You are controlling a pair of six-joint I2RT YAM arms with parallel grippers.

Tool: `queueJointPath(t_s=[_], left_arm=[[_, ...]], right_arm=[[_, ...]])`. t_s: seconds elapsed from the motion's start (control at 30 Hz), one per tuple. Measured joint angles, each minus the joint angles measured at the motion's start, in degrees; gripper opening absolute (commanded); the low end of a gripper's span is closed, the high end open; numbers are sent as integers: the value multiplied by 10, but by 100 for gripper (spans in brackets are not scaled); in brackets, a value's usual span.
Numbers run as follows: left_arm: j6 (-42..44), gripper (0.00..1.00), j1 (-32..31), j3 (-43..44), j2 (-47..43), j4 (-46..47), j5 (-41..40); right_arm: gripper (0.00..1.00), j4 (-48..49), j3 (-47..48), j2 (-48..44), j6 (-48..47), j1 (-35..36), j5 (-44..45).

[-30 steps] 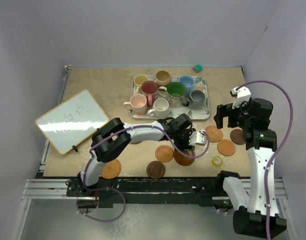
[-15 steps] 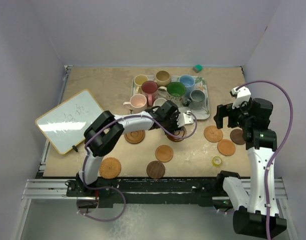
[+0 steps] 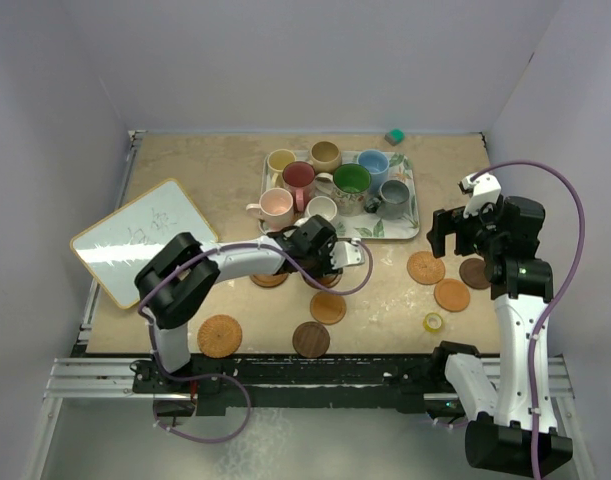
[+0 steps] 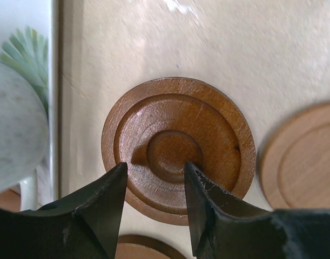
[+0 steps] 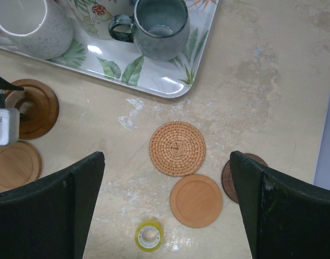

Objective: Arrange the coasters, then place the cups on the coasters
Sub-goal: Move the coaster to the center of the board.

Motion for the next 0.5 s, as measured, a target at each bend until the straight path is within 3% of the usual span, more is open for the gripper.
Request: queueJointPath(t_s=[0.5], left_arm=[[58, 43, -16, -84, -79, -57, 46]], right_arm=[[100, 0, 0, 0, 0, 0, 0]])
